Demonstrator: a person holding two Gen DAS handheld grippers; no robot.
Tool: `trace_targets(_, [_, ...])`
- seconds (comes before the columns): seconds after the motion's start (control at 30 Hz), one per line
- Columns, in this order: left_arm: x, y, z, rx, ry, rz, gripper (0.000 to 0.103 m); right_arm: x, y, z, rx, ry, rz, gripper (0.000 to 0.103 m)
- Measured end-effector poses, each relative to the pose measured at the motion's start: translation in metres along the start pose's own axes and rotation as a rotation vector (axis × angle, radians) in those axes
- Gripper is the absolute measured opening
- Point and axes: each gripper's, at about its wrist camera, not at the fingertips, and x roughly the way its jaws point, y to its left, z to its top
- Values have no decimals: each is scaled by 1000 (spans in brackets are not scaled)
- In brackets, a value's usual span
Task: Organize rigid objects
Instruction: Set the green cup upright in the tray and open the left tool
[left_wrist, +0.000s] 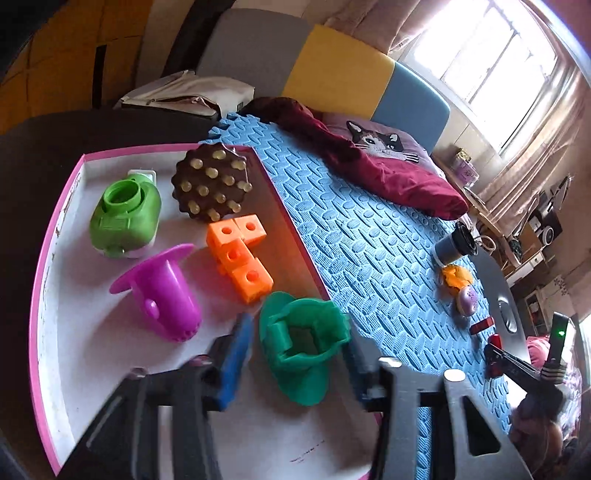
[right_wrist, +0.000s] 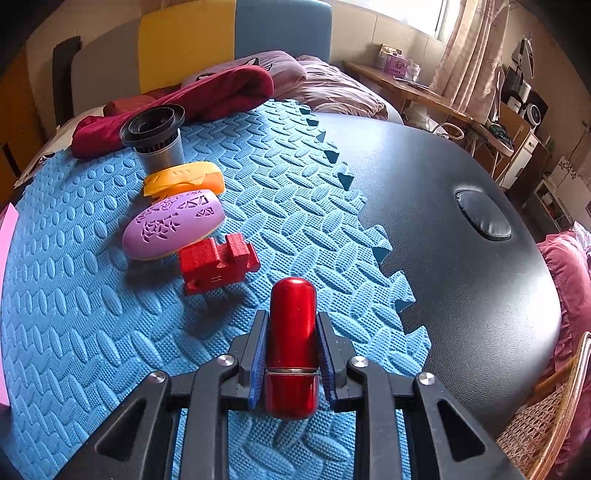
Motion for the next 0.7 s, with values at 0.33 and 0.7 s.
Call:
trace_targets(0.33, [-41,-2,-30,80,-103,140,73,1,0,0,5,5,2,25])
trace_targets(0.7, [-61,-7,-50,109,-119,205,73,0,3,-1,-24,-9,-17,25])
